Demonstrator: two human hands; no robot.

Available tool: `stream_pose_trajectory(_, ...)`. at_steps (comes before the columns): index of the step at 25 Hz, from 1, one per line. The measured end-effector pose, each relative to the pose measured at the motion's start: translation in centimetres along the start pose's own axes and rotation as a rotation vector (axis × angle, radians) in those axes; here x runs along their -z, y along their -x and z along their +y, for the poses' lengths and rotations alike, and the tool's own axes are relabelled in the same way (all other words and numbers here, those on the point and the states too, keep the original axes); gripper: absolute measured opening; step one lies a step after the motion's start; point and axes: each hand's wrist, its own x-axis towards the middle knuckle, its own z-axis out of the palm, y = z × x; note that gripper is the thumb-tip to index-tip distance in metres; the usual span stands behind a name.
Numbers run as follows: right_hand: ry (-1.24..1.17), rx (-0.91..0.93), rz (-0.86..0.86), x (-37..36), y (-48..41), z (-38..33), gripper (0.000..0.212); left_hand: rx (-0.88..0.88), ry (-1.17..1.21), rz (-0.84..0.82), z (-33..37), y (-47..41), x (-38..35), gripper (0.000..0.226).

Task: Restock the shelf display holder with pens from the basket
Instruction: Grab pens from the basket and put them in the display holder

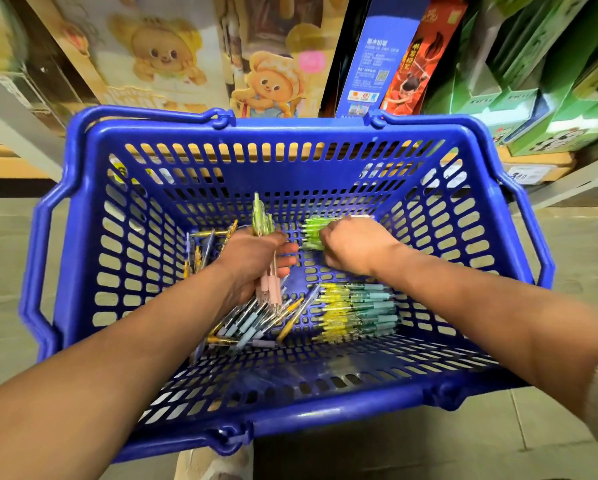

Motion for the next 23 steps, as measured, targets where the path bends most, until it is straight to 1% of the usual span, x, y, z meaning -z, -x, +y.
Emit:
stream_pose_trajectory(2, -0.426, -0.115, 0.068, 1.7, 0.9, -0.5, 0.01, -0.021, -0.041, 0.02, 0.0, 0.0, -0.1, 0.02)
stream_pose_trajectory(3, -0.661, -0.193, 0.086, 2.2, 1.2, -1.1, 0.008, -0.029, -0.05, 0.012, 0.1, 0.1, -0.3, 0.017)
stream_pose_trajectory(4, -0.848, -0.256, 0.092, 2.6, 1.5, -1.7, 0.009, -0.03, -0.039, -0.009, 0.1, 0.3, -0.4, 0.017)
stream_pose_trajectory(5, -0.968, -0.292, 0.078, 2.9, 1.7, -2.2, 0.01, -0.018, -0.018, -0.042, 0.2, 0.5, -0.6, 0.025)
stream_pose_trajectory(6, -1.036, -0.309, 0.054, 3.0, 1.8, -2.7, 0.011, 0.008, 0.003, -0.089, 0.3, 0.7, -0.7, 0.04)
stream_pose_trajectory(7, -1.089, -0.306, 0.028, 3.0, 1.9, -3.1, 0.013, 0.031, 0.004, -0.128, 0.2, 0.7, -0.8, 0.055)
stream_pose_trajectory(8, -1.184, -0.292, -0.002, 3.1, 1.9, -3.4, 0.015, 0.041, -0.019, -0.154, 0.1, 0.7, -0.8, 0.063)
stream_pose_trajectory(9, -1.334, -0.274, -0.037, 3.0, 1.9, -3.3, 0.014, 0.029, -0.053, -0.167, 0.1, 0.7, -0.7, 0.057)
stream_pose_trajectory(10, -1.478, -0.263, -0.077, 2.9, 1.7, -3.2, 0.012, 0.006, -0.094, -0.162, 0.0, 0.5, -0.6, 0.044)
stream_pose_trajectory(11, -1.51, -0.269, -0.096, 2.7, 1.4, -3.0, 0.013, -0.018, -0.135, -0.142, -0.1, 0.4, -0.5, 0.031)
stream_pose_trajectory(12, -1.397, -0.305, -0.083, 2.4, 0.8, -2.4, 0.015, -0.035, -0.16, -0.121, -0.3, 0.3, -0.5, 0.023)
stream_pose_trajectory(14, -0.804, -0.365, -0.044, 1.7, -0.6, -0.9, 0.016, -0.039, -0.171, -0.088, -0.5, 0.1, -0.3, 0.015)
stream_pose_trajectory(15, -0.55, -0.362, -0.051, 1.2, -1.0, -0.3, 0.022, -0.033, -0.165, -0.081, -0.6, 0.0, -0.3, 0.013)
stream_pose_trajectory(16, -0.41, -0.336, -0.069, 0.6, -1.3, 0.2, 0.028, -0.027, -0.156, -0.079, -0.7, 0.0, -0.4, 0.011)
stream_pose_trajectory(17, -0.341, -0.302, -0.096, 0.1, -1.6, 0.4, 0.03, -0.018, -0.145, -0.076, -0.6, 0.0, -0.4, 0.01)
stream_pose_trajectory(19, -0.249, -0.219, -0.114, -0.8, -1.8, 0.2, 0.026, -0.011, -0.118, -0.06, -0.6, -0.1, -0.2, 0.011)
stream_pose_trajectory(21, -0.153, -0.16, -0.065, -1.7, -2.0, 0.0, 0.023, -0.006, -0.121, -0.047, -0.6, -0.1, -0.2, 0.017)
stream_pose_trajectory(23, -0.06, -0.144, -0.037, -2.0, -2.1, -0.2, 0.021, 0.003, -0.134, -0.049, -0.5, 0.0, -0.3, 0.024)
